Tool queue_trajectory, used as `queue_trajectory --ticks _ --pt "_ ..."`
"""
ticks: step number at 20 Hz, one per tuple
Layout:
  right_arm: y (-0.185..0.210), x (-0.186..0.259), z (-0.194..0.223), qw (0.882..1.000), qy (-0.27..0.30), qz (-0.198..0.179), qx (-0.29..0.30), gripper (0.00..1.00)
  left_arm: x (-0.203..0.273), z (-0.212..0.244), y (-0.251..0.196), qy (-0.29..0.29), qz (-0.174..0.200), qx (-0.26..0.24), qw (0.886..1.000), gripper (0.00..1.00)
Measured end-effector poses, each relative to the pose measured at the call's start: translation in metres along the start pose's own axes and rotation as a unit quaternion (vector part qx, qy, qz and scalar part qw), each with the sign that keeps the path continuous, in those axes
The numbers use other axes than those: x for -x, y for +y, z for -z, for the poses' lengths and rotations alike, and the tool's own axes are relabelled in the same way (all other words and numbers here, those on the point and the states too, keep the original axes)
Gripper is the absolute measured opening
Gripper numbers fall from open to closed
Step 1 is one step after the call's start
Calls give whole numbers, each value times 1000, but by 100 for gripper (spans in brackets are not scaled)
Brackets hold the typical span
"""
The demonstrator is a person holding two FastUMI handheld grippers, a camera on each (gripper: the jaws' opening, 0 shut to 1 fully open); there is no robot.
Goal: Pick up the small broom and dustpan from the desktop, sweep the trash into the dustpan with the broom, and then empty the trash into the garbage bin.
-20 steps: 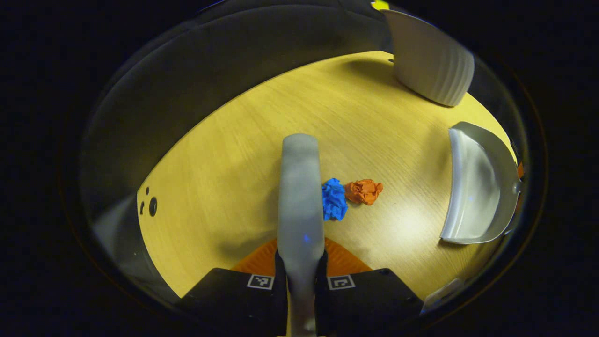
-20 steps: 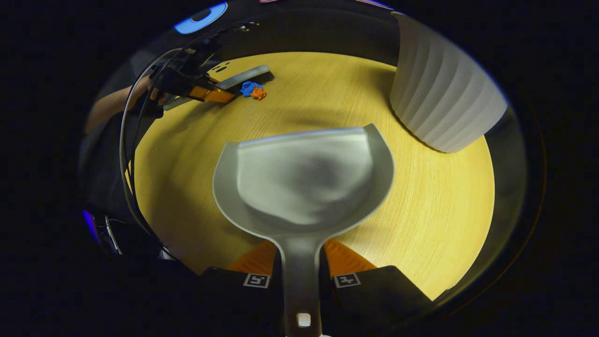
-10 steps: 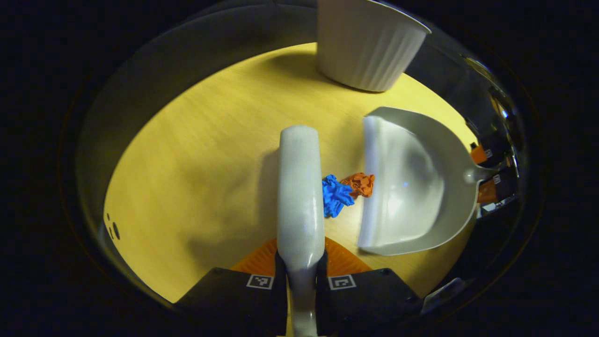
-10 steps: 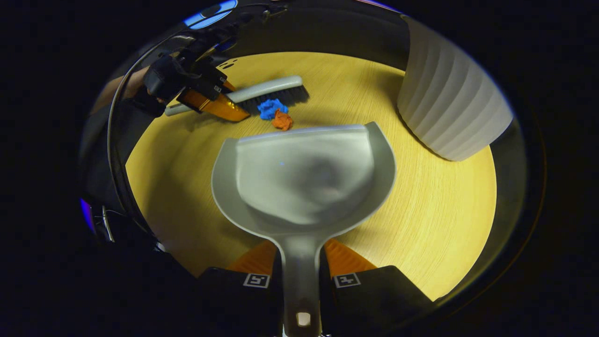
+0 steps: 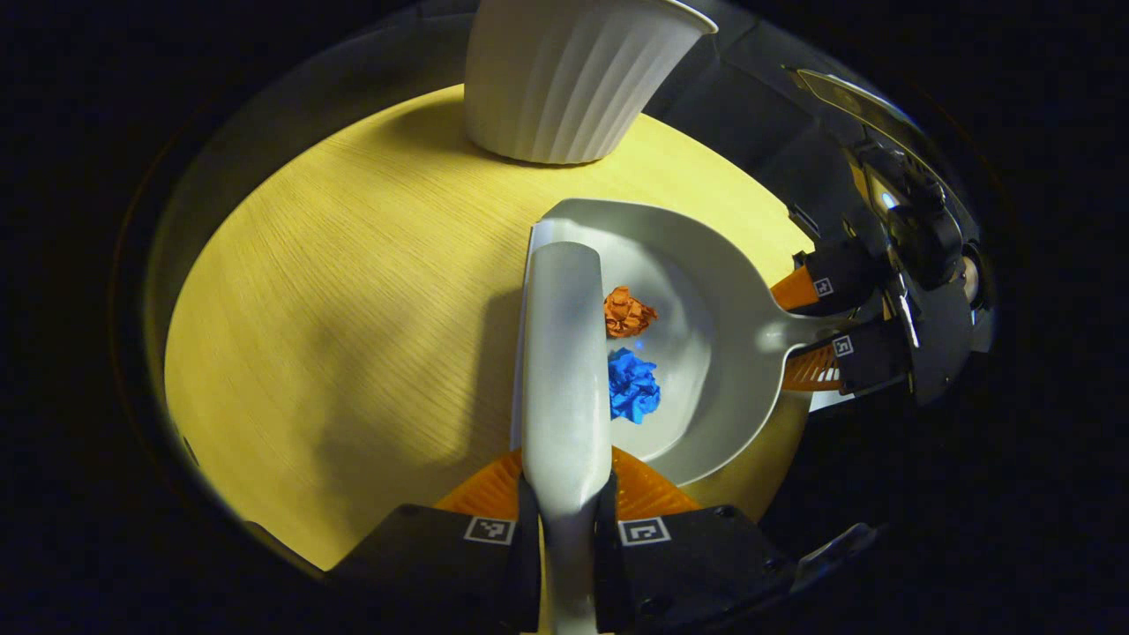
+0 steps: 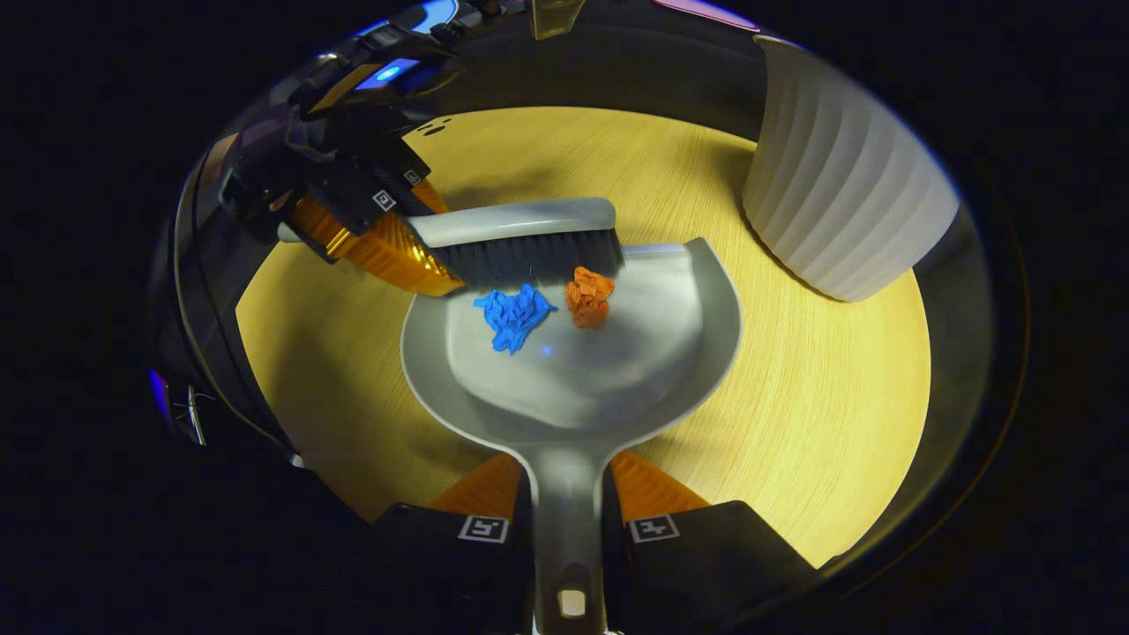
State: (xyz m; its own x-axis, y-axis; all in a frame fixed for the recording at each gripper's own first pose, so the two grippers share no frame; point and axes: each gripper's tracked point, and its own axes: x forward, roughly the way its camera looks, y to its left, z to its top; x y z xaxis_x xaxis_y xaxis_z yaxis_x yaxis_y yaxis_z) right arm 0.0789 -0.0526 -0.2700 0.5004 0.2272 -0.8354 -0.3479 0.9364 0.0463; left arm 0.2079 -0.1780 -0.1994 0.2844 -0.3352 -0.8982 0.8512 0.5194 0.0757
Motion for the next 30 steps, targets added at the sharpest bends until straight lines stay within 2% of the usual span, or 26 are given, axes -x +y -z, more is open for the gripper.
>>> queue_trajectory --ticks 3,6,10,12,15,20,22,23,24,27,30 --pt "0 4 2 1000 -4 9 -2 34 19 1 4 -48 -33 36 998 28" --pt "0 5 3 1000 -11 14 -14 34 45 15 11 -93 -69 83 990 28" --pt "2 13 2 999 -22 23 -35 34 86 65 33 -134 -141 161 968 28" --pt "2 17 3 998 -28 37 -42 34 101 102 46 -149 -165 197 955 28" --pt "4 31 -2 996 -41 60 -52 34 96 168 65 -164 -176 253 937 28" --pt "11 44 -3 991 -62 85 -84 34 41 246 92 -185 -194 316 910 28" --pt "10 47 -6 988 -71 97 -96 34 27 273 98 -190 -186 335 904 28" --pt "9 48 -11 986 -78 101 -103 31 20 285 102 -192 -184 340 902 28" --pt "8 51 -15 985 -85 105 -109 34 16 294 104 -191 -187 344 900 28" --pt "0 65 -29 979 -113 120 -116 34 24 289 97 -191 -195 354 894 28" --pt "-14 87 -49 974 -138 128 -124 34 30 296 102 -194 -187 364 892 28"
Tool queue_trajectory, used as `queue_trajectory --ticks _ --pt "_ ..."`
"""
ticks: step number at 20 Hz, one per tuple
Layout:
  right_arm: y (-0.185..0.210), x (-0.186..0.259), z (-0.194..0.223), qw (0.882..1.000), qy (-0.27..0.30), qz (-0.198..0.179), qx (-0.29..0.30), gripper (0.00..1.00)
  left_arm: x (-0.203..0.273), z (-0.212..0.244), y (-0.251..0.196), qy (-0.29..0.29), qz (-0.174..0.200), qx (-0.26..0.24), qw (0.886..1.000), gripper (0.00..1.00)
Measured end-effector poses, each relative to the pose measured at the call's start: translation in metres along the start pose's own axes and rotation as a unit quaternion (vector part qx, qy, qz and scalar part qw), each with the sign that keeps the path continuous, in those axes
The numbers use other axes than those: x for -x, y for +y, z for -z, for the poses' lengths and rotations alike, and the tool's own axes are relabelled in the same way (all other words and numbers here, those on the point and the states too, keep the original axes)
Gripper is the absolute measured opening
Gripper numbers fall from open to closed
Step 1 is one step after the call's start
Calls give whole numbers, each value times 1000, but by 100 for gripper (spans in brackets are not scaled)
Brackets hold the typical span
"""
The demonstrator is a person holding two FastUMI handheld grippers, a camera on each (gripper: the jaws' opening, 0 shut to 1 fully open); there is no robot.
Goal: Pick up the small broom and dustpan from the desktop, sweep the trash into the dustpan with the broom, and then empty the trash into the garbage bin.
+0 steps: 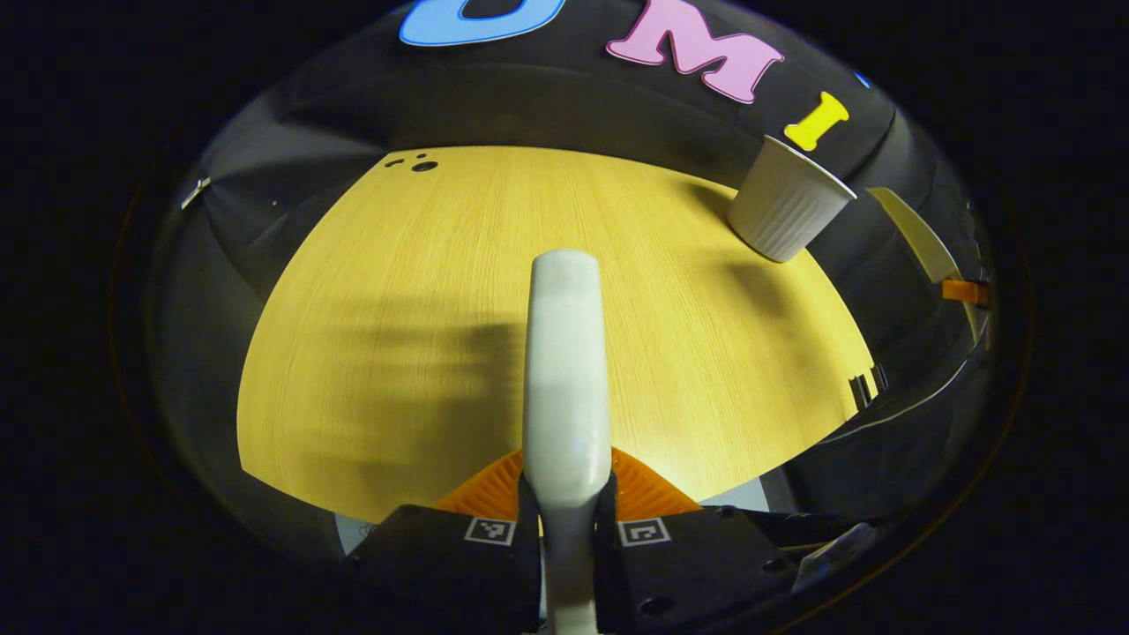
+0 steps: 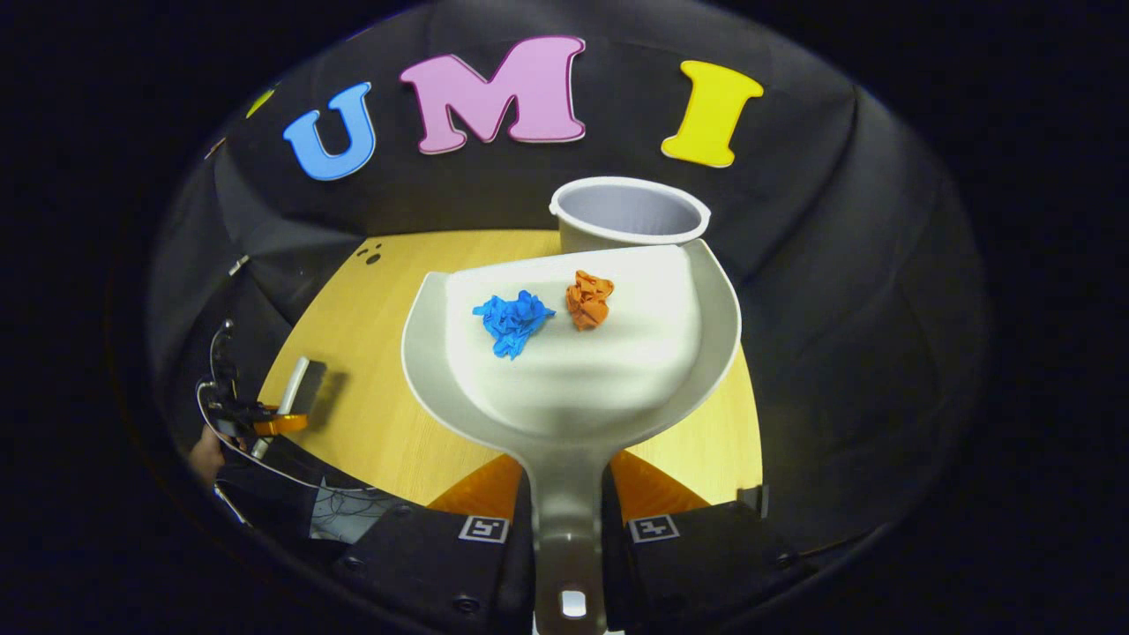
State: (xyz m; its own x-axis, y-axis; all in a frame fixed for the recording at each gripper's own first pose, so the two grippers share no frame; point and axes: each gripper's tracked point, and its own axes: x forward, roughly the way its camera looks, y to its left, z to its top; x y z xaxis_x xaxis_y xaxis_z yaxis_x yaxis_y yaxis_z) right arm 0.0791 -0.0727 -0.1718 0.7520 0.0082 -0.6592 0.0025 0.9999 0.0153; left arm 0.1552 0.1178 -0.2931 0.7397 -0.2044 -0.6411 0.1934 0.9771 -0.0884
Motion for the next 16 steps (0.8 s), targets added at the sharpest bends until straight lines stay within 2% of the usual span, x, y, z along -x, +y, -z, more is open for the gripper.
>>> queue_trajectory --ticks 2,4,6,7,8,9,11,12,16 --pt "-8 0 -17 1000 -10 4 -1 38 0 -5 7 -2 -4 -1 1000 28" --pt "-17 -3 -35 1000 -16 9 2 38 1 -8 12 -6 -16 6 1000 28" --pt "-28 -12 -53 1000 -22 17 1 34 2 -15 10 -13 -10 23 1000 27" --pt "-33 -19 -61 999 -24 22 -1 30 3 -16 9 -12 -8 30 999 27" --pt "-39 -26 -71 999 -25 28 -1 34 2 -16 9 -11 -10 34 999 28" --pt "-45 -34 -80 999 -27 35 1 30 3 -16 11 -10 -16 35 999 28" --pt "-56 -50 -97 998 -31 53 13 30 1 -18 15 -7 -23 39 999 28" --pt "-61 -60 -106 997 -31 61 19 34 1 -19 15 -4 -24 42 999 28" --pt "-87 -108 -135 995 -29 94 26 34 1 -27 24 5 -37 40 998 28"
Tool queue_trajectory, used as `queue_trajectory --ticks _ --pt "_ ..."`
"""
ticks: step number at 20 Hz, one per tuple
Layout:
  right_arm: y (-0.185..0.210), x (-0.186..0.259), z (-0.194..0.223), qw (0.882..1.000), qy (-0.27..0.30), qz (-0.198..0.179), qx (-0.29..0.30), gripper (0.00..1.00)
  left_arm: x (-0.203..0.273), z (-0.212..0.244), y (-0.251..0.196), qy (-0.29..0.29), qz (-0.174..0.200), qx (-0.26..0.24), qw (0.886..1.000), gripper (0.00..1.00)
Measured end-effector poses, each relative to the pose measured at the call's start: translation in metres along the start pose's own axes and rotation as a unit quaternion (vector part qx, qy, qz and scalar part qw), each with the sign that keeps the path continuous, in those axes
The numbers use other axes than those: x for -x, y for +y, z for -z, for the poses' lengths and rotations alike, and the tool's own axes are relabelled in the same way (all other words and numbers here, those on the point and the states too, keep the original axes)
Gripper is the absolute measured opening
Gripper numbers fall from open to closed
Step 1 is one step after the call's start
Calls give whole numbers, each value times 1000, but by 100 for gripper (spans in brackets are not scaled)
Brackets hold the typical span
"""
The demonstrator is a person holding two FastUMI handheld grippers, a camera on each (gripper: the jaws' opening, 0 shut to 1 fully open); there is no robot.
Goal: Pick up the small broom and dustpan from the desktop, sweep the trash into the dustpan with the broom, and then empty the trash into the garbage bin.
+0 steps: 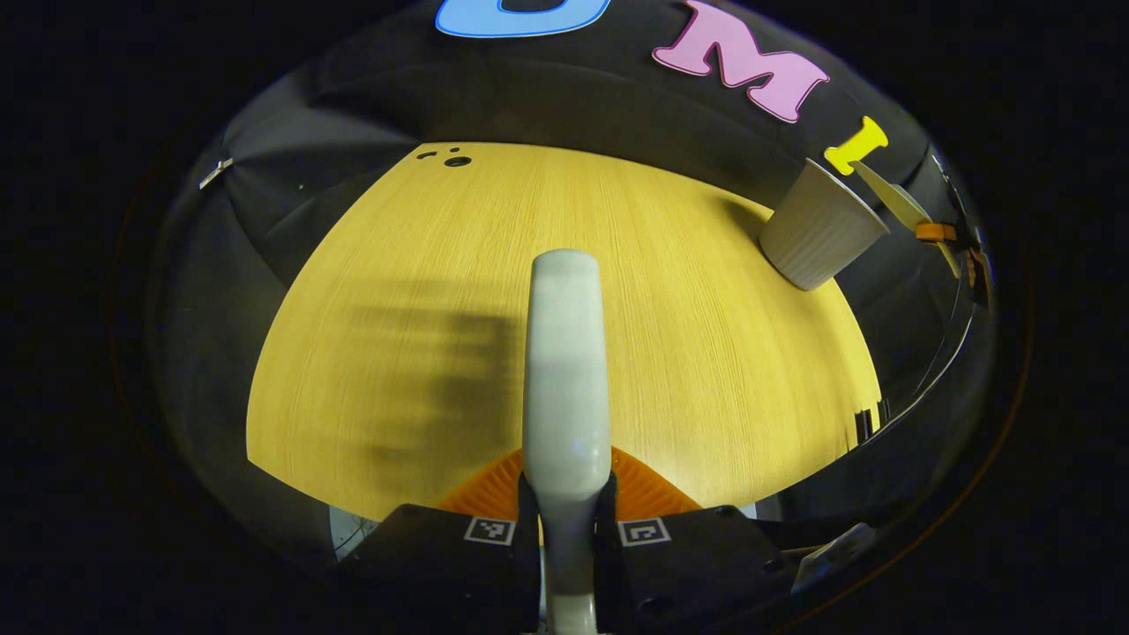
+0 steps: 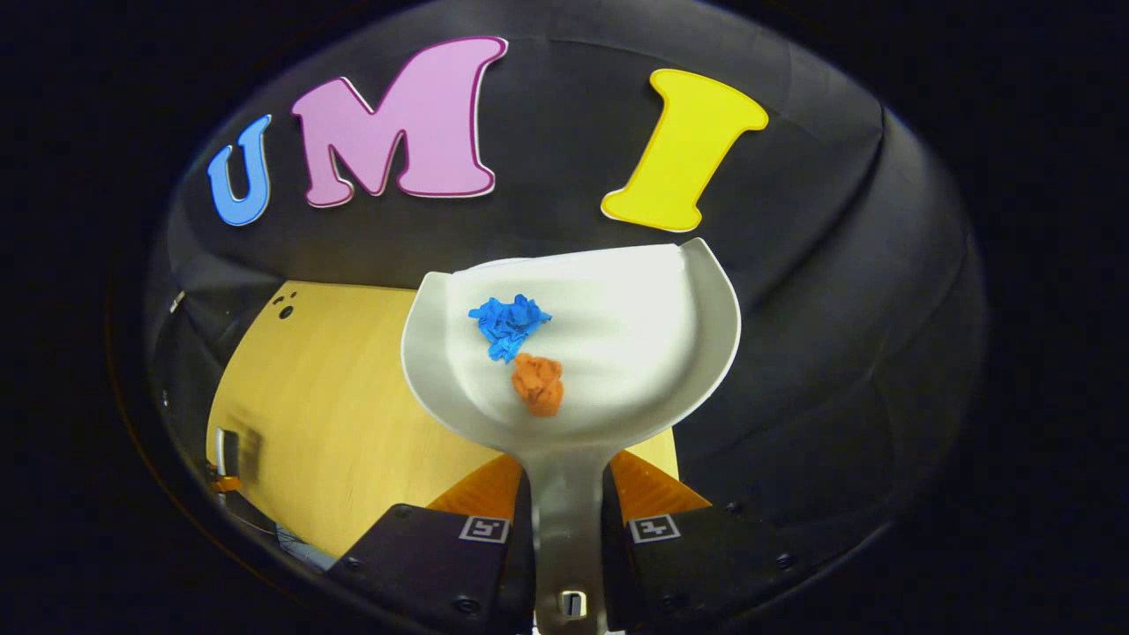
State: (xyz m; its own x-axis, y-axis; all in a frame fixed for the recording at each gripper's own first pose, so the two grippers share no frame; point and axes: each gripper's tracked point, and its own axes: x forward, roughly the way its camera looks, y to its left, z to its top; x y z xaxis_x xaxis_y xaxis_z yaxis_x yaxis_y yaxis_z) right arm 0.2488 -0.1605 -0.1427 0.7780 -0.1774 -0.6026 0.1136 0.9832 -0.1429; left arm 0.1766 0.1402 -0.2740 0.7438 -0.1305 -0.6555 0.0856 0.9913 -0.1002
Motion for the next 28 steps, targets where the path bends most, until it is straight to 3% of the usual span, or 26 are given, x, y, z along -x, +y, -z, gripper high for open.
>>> queue_trajectory --ticks 3,4,8,18,21,27,28 --pt "-17 -27 -5 999 -1 42 33 34 2 -13 4 0 -7 -7 1000 28" --pt "-21 -34 -5 997 0 54 46 30 3 -17 2 0 -3 -1 1000 28" --pt "-31 -52 -5 992 -6 91 88 34 0 -21 -6 5 6 2 1000 28" --pt "-44 -68 -11 961 -40 191 197 34 -11 -21 -20 19 14 -2 1000 27" --pt "-45 -67 -15 945 -55 223 234 34 -11 -21 -15 23 8 0 1000 28" --pt "-49 -61 -23 896 -79 295 323 35 -4 -21 -15 20 6 7 1000 29" --pt "-50 -61 -24 889 -80 304 332 31 -4 -20 -14 19 7 10 1000 29"
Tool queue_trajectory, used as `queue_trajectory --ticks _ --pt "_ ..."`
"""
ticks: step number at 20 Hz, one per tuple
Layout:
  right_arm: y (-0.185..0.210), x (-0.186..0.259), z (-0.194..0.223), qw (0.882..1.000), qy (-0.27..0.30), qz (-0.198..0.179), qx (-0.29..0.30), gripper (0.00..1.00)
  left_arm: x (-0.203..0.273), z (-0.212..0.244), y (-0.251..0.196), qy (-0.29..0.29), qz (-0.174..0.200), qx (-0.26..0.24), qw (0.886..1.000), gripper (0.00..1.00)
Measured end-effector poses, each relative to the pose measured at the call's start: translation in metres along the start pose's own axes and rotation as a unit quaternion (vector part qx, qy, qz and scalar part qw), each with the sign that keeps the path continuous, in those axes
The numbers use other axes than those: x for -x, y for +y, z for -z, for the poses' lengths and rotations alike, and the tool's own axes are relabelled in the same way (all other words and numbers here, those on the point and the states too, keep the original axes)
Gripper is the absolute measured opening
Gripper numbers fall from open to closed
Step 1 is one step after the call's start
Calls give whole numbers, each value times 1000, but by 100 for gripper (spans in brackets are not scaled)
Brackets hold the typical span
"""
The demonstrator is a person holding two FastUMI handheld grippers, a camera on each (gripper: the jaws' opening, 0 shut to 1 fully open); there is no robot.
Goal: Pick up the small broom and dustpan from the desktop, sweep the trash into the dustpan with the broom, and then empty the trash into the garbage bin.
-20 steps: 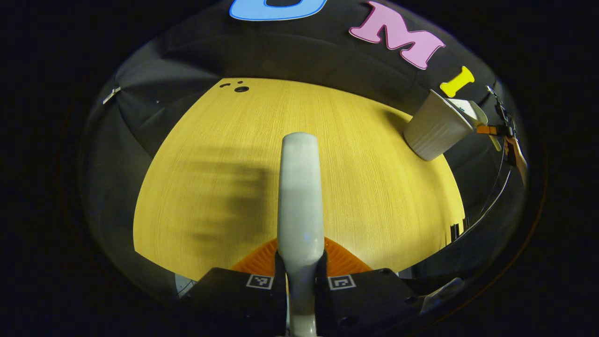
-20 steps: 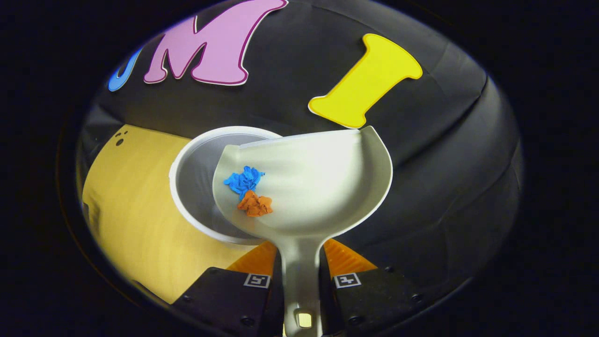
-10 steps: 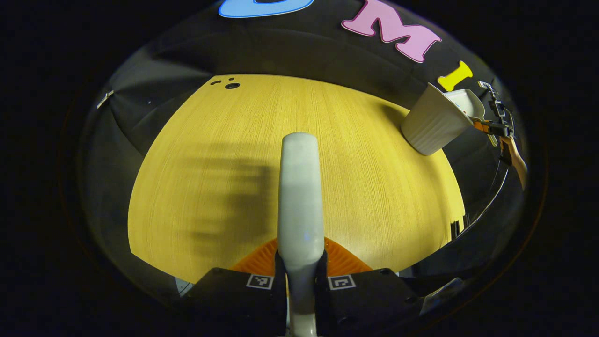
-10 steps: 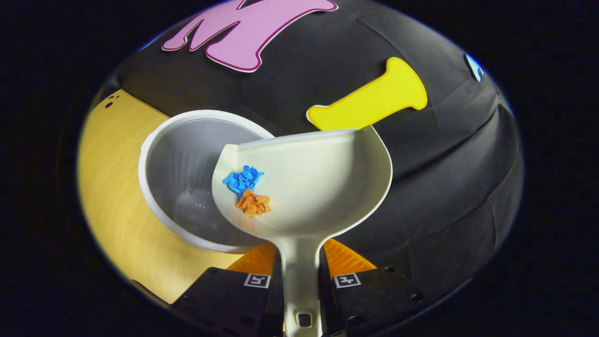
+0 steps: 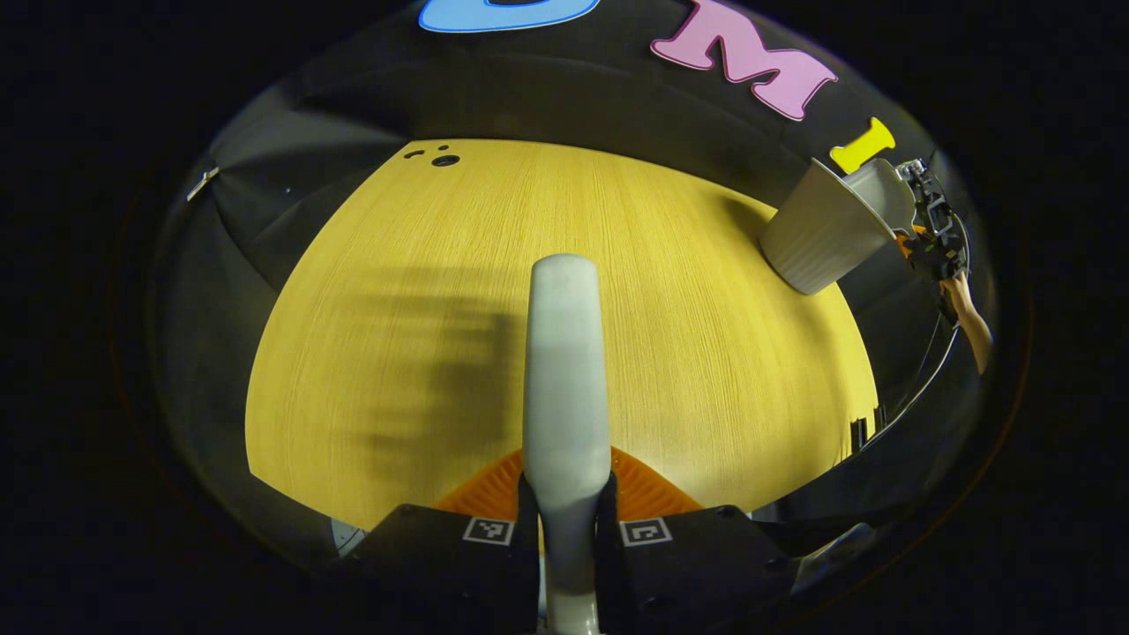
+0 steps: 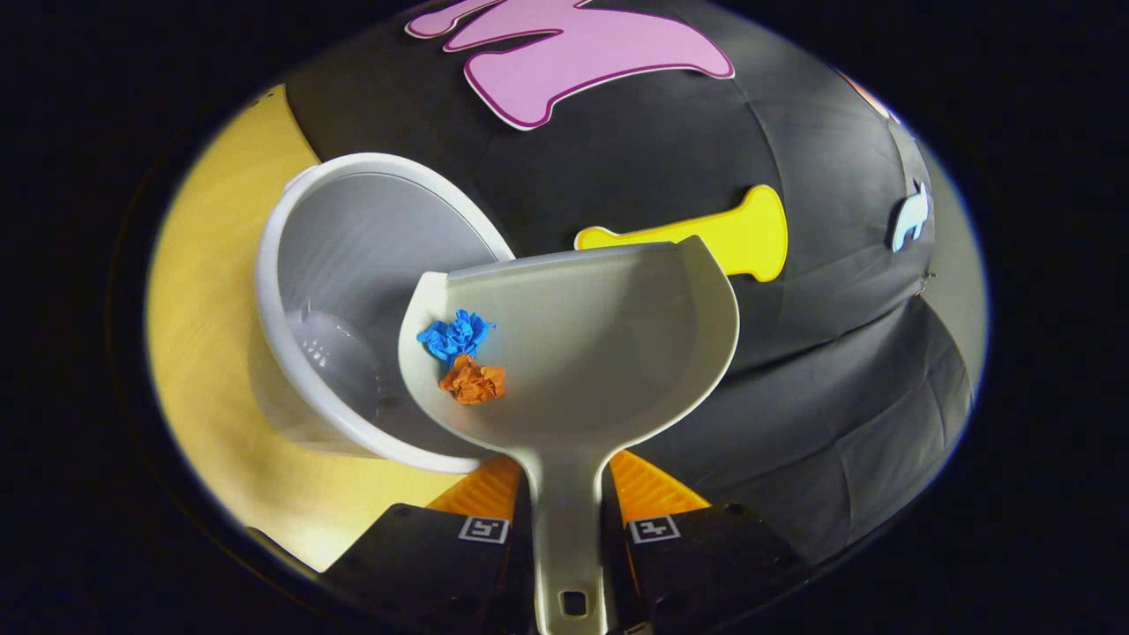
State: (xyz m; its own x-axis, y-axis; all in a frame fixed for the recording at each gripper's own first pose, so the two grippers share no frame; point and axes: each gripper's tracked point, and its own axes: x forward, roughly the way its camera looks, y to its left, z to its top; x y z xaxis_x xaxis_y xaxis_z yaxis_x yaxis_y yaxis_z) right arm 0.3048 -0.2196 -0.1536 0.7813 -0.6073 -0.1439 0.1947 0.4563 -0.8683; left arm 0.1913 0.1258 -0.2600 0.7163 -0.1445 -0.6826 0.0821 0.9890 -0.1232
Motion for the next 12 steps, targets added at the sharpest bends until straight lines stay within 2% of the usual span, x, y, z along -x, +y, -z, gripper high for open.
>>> queue_trajectory --ticks 1,6,12 --pt "-2 1 0 1000 -1 8 9 34 1 1 0 0 0 4 1000 29" --pt "-12 0 4 996 -6 50 79 34 4 11 -3 4 3 10 1000 29" --pt "-21 2 -2 985 -23 62 157 34 6 20 -5 12 4 9 1000 28"
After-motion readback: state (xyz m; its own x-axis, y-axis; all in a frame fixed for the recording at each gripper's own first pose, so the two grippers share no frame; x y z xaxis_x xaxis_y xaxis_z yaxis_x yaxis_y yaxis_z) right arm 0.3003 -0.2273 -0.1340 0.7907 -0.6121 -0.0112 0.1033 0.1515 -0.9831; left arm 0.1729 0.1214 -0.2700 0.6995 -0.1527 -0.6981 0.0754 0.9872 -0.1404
